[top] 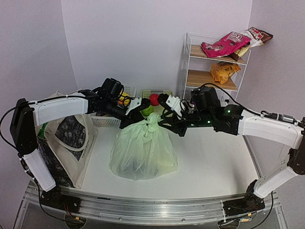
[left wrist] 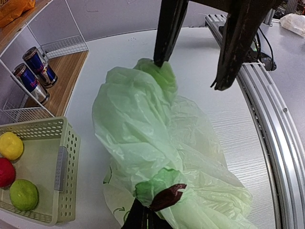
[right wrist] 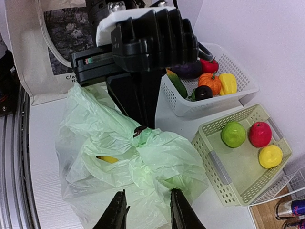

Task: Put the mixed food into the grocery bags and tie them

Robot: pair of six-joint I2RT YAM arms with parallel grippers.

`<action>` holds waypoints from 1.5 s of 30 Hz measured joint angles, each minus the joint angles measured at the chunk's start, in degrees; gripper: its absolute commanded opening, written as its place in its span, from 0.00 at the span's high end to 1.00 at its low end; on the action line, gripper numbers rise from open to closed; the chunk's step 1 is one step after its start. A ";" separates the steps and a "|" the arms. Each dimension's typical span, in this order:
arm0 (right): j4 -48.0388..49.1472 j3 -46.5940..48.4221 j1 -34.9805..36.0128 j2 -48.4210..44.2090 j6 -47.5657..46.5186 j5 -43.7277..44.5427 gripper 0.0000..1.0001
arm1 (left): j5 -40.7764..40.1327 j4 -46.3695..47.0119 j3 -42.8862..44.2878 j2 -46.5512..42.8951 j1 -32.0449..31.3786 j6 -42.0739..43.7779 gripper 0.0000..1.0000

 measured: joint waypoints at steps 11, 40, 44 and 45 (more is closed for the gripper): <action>0.56 1.71 0.00 2.68 -0.94 5.03 0.76 | 0.48 -0.95 0.00 0.00 0.01 0.19 1.00; -3.83 -4.79 0.00 -2.79 4.77 9.23 1.00 | -9.43 -3.07 0.33 -0.03 1.64 11.18 1.00; -4.50 -5.82 0.00 -3.85 6.86 9.32 0.97 | -10.51 -3.01 0.33 -0.21 1.61 14.27 1.00; -4.58 -5.99 0.00 -3.99 7.24 9.18 0.92 | -10.48 -3.01 0.33 -0.29 1.56 14.77 1.00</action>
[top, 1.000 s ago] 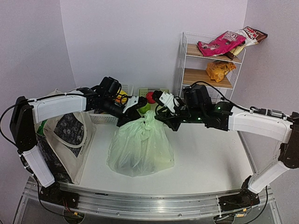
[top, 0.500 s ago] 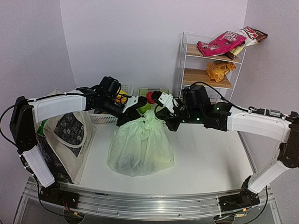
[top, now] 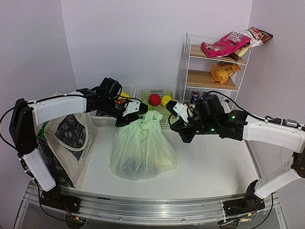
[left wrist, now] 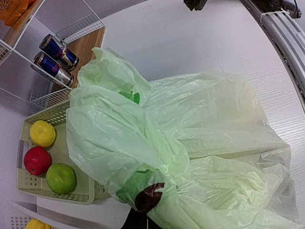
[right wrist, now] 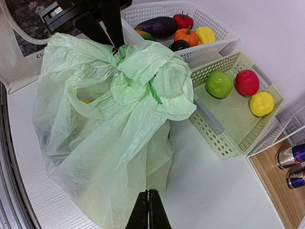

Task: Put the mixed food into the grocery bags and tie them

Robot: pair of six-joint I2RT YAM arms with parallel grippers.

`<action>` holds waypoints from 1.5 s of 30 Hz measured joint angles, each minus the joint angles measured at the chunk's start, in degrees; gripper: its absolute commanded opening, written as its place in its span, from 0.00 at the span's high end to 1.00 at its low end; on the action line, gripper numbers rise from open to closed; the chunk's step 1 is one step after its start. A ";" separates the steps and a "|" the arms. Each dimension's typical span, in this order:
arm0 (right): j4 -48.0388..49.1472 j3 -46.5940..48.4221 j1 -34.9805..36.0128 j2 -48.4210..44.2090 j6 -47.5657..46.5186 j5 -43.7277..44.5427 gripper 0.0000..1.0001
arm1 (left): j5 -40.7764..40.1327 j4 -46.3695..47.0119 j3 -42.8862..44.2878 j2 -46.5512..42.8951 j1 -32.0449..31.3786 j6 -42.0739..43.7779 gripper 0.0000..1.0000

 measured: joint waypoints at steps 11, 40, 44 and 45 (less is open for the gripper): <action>2.07 5.71 -4.75 4.35 12.04 -7.88 0.30 | 1.95 0.85 -0.85 -2.45 -1.20 1.73 1.00; 3.46 9.02 -8.48 10.45 35.88 -30.26 0.69 | 2.84 0.85 -1.60 -2.60 -1.58 1.62 1.00; 3.57 8.94 -8.33 10.16 36.37 -29.49 0.60 | 2.86 0.85 -1.60 -2.60 -1.58 1.59 1.00; 3.59 8.94 -8.20 10.16 36.54 -29.01 0.59 | 2.86 0.84 -1.60 -2.60 -1.58 1.53 1.00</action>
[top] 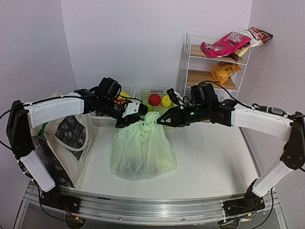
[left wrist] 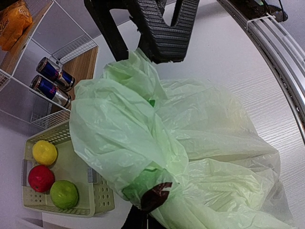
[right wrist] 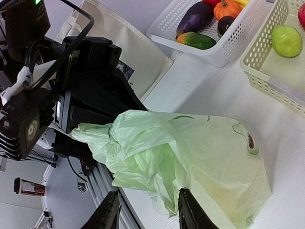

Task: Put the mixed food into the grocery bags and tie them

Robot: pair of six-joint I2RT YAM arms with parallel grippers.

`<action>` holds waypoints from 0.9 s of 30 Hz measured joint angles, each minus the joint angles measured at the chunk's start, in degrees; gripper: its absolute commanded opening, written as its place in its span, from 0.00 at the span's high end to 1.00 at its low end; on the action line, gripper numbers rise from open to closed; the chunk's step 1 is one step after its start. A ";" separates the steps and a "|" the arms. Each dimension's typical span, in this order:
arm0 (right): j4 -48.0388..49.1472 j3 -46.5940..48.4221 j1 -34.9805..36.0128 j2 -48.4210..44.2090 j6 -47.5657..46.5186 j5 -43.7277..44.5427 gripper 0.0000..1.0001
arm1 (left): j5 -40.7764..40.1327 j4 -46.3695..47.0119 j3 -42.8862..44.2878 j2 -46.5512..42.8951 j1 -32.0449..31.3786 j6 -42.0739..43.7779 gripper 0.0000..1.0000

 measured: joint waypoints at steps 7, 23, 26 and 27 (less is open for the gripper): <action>0.07 0.07 1.41 0.21 -0.04 2.45 0.68 | 0.02 0.01 0.00 0.00 0.00 -0.07 1.00; 1.02 2.72 2.16 4.37 1.55 5.37 0.82 | 0.43 0.01 0.00 0.00 0.00 -0.20 1.00; 1.32 2.86 2.17 5.01 2.30 6.73 1.00 | 0.48 -0.01 0.00 0.00 0.00 -0.64 1.00; 1.44 2.86 2.18 5.01 2.17 7.20 1.00 | 0.48 -0.01 0.00 0.00 0.00 -0.70 1.00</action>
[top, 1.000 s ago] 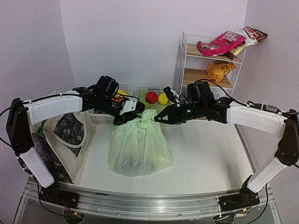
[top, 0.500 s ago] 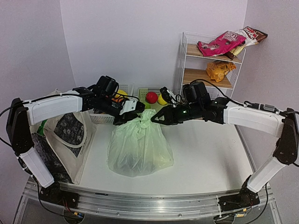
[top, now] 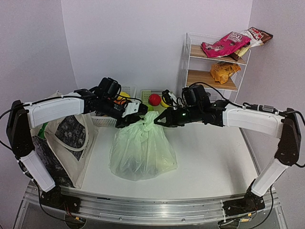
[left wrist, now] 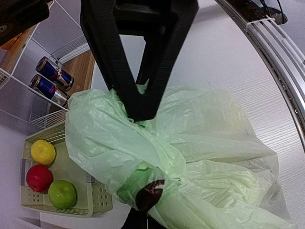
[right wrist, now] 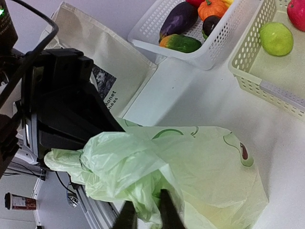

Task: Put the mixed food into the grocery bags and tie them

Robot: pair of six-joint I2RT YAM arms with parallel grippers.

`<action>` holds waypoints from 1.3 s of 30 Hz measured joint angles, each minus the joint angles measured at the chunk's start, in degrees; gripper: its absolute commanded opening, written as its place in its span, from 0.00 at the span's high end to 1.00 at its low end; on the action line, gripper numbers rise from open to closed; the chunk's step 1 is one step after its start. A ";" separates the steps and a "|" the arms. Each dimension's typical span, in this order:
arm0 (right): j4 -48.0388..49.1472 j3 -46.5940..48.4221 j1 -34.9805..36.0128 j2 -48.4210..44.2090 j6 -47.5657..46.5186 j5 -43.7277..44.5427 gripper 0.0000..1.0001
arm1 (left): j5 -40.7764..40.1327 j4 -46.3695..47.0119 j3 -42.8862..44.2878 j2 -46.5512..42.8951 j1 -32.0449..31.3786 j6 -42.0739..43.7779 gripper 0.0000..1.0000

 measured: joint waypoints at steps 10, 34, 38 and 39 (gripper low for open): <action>1.43 -4.88 0.26 -2.76 -0.37 3.04 1.00 | -2.17 -0.06 -1.30 -0.02 0.58 2.07 1.00; 1.26 -16.54 3.94 -5.80 3.31 7.60 1.00 | -15.02 18.46 -16.15 -5.60 0.76 28.55 1.00; 3.79 -18.95 3.95 -4.88 4.58 7.97 1.00 | -13.68 18.27 -16.16 -7.10 0.72 28.04 1.00; 4.34 -19.45 3.96 -4.85 4.82 7.96 1.00 | -13.06 18.02 -16.20 -7.74 0.73 28.07 1.00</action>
